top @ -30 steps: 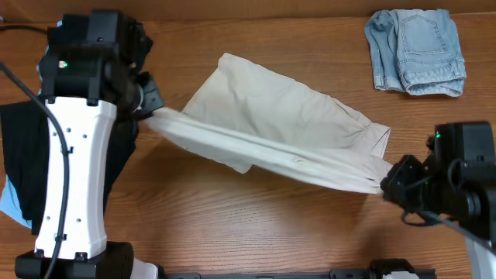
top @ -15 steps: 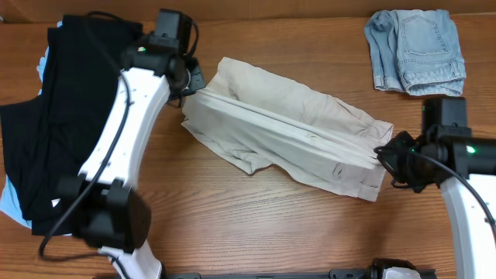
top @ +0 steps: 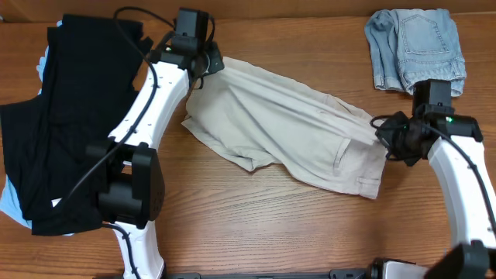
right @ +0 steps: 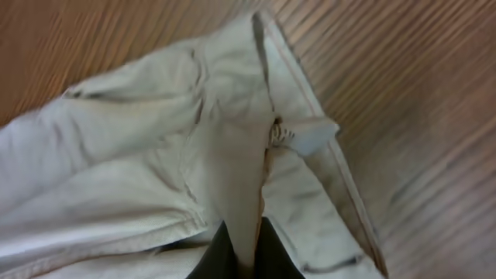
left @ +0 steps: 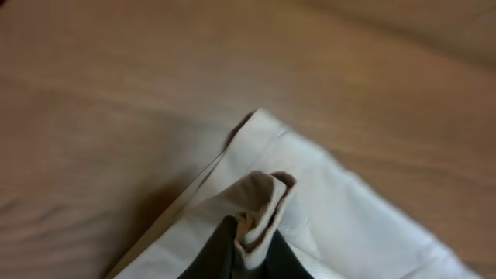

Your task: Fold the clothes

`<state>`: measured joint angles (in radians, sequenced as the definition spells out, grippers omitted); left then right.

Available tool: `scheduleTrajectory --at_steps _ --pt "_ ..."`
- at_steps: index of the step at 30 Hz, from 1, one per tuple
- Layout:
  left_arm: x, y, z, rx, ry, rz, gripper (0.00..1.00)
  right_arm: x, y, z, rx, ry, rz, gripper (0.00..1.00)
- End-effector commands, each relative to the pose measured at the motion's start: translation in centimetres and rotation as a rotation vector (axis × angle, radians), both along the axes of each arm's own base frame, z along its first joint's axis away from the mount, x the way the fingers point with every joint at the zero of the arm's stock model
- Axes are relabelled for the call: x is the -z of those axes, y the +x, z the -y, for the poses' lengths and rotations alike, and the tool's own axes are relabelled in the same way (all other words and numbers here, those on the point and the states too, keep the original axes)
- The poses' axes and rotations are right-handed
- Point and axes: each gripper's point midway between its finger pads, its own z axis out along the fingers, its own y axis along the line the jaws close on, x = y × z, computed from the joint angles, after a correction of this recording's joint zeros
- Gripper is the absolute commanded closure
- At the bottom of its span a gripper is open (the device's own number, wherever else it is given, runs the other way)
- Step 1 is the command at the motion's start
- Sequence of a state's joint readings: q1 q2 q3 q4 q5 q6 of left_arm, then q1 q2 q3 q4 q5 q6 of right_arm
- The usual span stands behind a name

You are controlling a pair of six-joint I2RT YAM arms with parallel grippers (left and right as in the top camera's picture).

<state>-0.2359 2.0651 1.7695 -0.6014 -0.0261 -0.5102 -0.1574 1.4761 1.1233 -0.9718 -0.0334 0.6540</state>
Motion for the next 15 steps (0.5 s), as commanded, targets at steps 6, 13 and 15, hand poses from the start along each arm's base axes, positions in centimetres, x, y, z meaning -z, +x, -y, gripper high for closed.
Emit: scheduleTrajectory --at_steps 6,13,15 --pt "-1.6 2.4 0.3 -0.039 0.042 0.136 0.27 1.0 3.8 3.3 0.069 -0.082 0.099 0.76" --pt "-2.2 2.9 -0.7 -0.025 0.113 0.163 0.0 -0.2 5.8 3.8 0.069 -0.098 0.189 0.0" --pt "-2.2 2.4 -1.1 -0.009 0.136 0.131 0.0 -0.3 5.5 3.6 0.057 -0.093 0.171 0.0"
